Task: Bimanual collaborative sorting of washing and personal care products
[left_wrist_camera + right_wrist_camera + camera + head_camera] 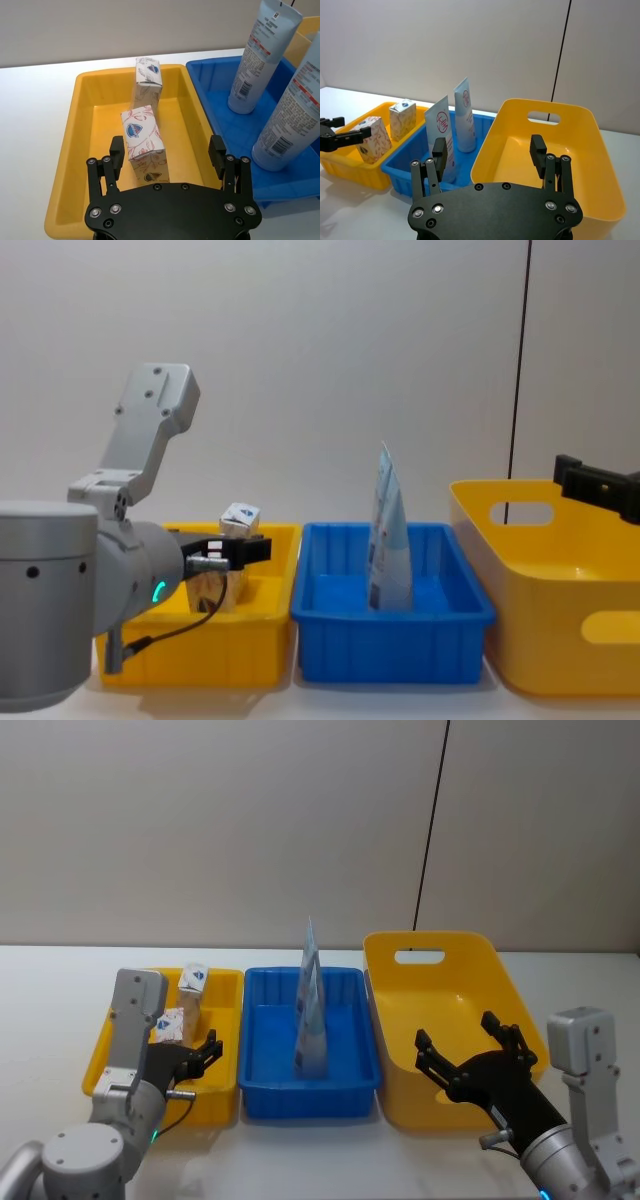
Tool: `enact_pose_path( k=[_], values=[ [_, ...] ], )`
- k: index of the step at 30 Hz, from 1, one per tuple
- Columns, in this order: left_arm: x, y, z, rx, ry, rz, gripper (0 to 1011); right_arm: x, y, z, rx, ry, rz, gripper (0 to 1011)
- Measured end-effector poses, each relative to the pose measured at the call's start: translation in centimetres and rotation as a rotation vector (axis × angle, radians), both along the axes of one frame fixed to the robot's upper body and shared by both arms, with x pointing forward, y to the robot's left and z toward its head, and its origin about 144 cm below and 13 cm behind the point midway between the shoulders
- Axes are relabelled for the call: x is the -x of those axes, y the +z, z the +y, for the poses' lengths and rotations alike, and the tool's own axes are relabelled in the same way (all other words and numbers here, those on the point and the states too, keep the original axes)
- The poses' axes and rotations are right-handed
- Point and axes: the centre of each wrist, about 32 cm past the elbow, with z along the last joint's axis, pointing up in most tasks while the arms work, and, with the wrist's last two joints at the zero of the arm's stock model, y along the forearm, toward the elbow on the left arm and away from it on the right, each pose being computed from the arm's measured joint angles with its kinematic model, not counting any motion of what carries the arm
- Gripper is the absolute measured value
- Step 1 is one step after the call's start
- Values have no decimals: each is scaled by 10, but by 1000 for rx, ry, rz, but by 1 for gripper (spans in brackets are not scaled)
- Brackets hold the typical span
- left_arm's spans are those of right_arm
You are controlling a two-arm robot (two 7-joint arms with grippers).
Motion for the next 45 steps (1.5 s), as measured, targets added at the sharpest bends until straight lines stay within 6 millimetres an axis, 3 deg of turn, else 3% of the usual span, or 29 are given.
enact_pose_path(
  k=[22, 45],
  values=[
    [-19, 3, 3, -10, 12, -7, 1001, 0, 0, 0, 0, 0, 0, 1000],
    [-25, -8, -1, 2, 23, 29, 1001, 0, 0, 0, 0, 0, 0, 1000]
  ],
)
